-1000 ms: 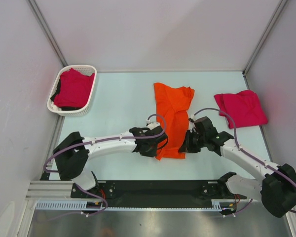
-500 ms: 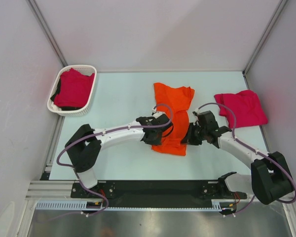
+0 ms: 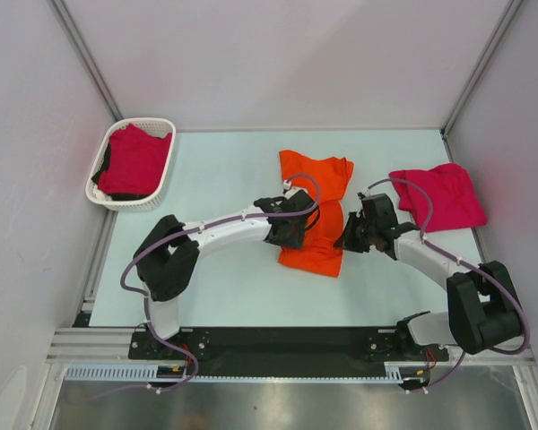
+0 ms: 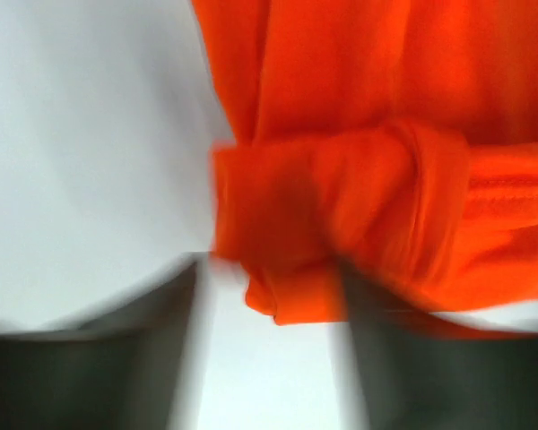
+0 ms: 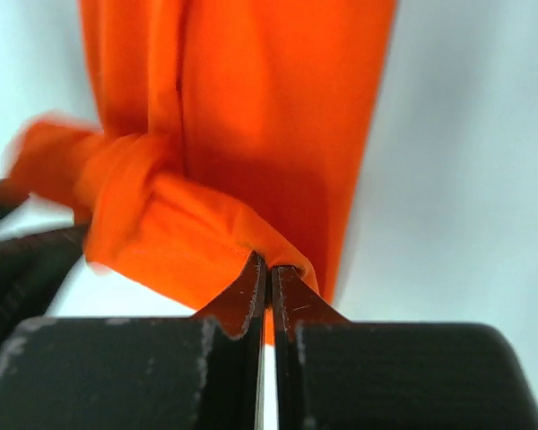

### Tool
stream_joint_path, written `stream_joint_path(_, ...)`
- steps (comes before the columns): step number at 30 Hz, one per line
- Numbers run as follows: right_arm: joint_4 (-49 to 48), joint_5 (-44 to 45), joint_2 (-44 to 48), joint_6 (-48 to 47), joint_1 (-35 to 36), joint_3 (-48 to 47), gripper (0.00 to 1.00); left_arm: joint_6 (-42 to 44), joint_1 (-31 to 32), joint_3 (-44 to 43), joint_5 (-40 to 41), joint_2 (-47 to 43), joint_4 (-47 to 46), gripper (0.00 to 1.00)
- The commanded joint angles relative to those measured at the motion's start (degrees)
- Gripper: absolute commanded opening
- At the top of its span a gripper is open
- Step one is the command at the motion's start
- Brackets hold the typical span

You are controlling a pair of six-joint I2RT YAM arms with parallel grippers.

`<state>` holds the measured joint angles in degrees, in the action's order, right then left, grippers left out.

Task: Fold and stack the t-shirts
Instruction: Fold the folded rectangular tshirt in 1/3 of the way

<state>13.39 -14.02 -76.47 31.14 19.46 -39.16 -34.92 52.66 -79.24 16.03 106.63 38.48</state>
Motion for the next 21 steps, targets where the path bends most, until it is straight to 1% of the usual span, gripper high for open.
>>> stream_joint_path(1, -4.8, 4.1, -2.9, 0.6, -0.6, -1.5, 0.0, 1.4, -1.3, -2.9, 3.8, 0.4, -0.7, 1.0)
stream_joint_path(6, -8.8, 6.7, -6.2, 1.2, -0.7, -1.4, 0.03, 1.8, -2.2, -1.6, 6.5, -4.1, -2.2, 1.0)
stream_joint_path(11, -12.9, 8.5, -9.0, 1.2, -0.7, -3.5, 0.05, 1.6, -3.0, 1.9, 9.2, -11.8, -2.4, 1.0)
stream_joint_path(14, -15.9, 11.1, -11.0, 1.7, -0.7, -4.1, 0.1, 1.5, -3.4, 4.4, 10.3, -15.1, -2.8, 1.0)
stream_joint_path(15, -16.6, 11.8, -11.2, 1.9, -0.7, -4.3, 0.25, 1.4, -3.5, 5.0, 10.4, -15.7, -2.8, 1.0)
stream_joint_path(17, -17.3, 13.7, -10.2, 2.4, -0.7, -4.2, 0.51, 1.0, -3.5, 6.6, 10.7, -17.1, -3.1, 1.0)
stream_joint_path(18, -18.1, 15.9, -9.2, 2.7, -0.1, -3.0, 0.7, 0.6, -3.5, 7.3, 10.7, -17.6, -3.2, 1.0)
stream_joint_path(19, -18.8, 17.2, -5.5, 2.3, 0.6, -2.1, 0.77, 0.5, -3.5, 8.6, 10.7, -18.1, -3.3, 1.0)
stream_joint_path(20, -19.4, 18.2, -3.4, 1.7, 1.3, -1.2, 0.95, 0.3, -3.6, 9.3, 10.6, -18.9, -3.8, 1.0)
stream_joint_path(21, -20.5, 21.2, -0.4, 1.2, 3.2, 1.1, 1.0, -0.1, -3.6, 10.5, 10.5, -19.3, -3.9, 1.0)
